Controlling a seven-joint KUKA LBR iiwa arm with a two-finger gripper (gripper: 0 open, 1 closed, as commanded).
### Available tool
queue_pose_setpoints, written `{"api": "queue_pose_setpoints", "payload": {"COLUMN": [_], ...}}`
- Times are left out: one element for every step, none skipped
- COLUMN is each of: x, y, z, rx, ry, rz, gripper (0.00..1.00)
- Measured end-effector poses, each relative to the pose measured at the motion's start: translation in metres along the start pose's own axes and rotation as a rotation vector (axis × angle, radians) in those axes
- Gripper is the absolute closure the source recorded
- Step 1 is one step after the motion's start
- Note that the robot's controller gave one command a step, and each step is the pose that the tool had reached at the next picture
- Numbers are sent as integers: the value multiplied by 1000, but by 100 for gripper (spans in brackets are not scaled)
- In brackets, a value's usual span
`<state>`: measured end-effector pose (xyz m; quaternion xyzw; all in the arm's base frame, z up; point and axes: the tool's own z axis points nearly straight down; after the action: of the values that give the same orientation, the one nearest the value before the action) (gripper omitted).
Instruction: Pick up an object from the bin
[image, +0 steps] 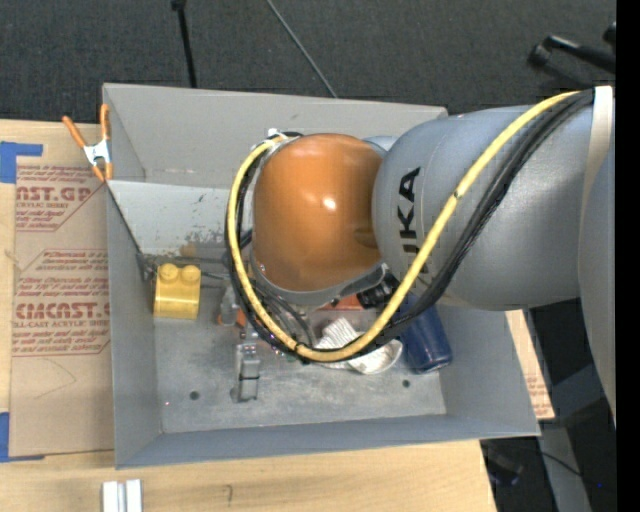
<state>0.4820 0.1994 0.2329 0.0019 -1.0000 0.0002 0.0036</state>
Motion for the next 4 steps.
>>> {"api": "queue_pose_setpoints", "payload": {"x": [-2, -3, -6, -23], "y": [-1, -2, 12, -5], "z": [-4, -5, -49, -10], "rx": [-2, -2, 0, -5], "ry": [-8, -7, -8, -16], "rz": [3, 1, 135, 142], "gripper": [0, 0, 0, 0]}}
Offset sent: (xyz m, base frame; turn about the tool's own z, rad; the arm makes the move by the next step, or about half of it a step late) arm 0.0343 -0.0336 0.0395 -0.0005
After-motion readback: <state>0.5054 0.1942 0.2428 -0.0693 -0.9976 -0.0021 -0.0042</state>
